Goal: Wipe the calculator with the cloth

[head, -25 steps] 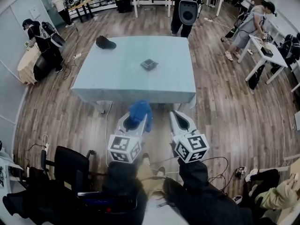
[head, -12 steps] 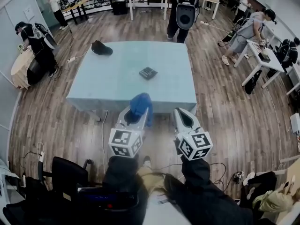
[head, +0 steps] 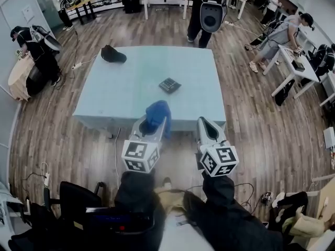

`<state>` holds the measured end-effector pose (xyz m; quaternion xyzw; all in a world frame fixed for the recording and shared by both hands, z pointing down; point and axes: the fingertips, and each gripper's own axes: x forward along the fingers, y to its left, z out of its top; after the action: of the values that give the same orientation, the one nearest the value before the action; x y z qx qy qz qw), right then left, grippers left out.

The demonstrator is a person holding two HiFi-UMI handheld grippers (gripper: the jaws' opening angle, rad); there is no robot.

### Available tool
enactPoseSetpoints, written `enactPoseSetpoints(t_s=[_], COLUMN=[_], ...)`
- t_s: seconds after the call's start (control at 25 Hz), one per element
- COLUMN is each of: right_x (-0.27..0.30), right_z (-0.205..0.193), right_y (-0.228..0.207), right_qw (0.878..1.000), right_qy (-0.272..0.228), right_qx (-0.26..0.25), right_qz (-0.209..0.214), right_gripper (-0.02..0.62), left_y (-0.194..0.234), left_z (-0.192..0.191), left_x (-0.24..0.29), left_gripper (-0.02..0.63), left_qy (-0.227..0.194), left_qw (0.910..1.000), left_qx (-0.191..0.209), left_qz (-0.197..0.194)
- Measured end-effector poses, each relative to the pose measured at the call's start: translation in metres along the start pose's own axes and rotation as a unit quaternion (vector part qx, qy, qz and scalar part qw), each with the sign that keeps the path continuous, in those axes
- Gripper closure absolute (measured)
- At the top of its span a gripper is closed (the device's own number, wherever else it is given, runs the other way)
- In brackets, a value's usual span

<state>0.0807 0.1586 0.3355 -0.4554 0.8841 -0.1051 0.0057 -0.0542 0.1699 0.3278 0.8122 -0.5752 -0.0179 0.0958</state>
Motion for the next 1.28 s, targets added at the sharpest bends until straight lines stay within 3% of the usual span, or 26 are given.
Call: enactPoseSetpoints(t_s=[0.32, 0.72, 1.28], right_x=[0.035, 0.064, 0.212], right_z=[-0.016, -0.025, 0.017], right_y=[0.007, -0.020, -0.104], right_qw=[1.000, 0.999, 0.999], right_qy=[0.021, 0.037, 0.015], right_qx=[-0.003, 0.003, 0.010], right_qz=[0.004, -0.002, 0.046], right_gripper=[0.600, 0.600, 0.600], left_y=[0.030, 0.038, 0.095], left_z=[-0.011, -0.022, 0.023], left_x=[0.022, 0.056, 0.199], left_gripper=[0.474, 0.474, 0.476], left_qy=[0.011, 0.029, 0.016], left_qw=[0.9998, 0.9993, 0.9994], left_qx=[-0.013, -0.021, 0.010], left_qz=[-0.006, -0.013, 0.031])
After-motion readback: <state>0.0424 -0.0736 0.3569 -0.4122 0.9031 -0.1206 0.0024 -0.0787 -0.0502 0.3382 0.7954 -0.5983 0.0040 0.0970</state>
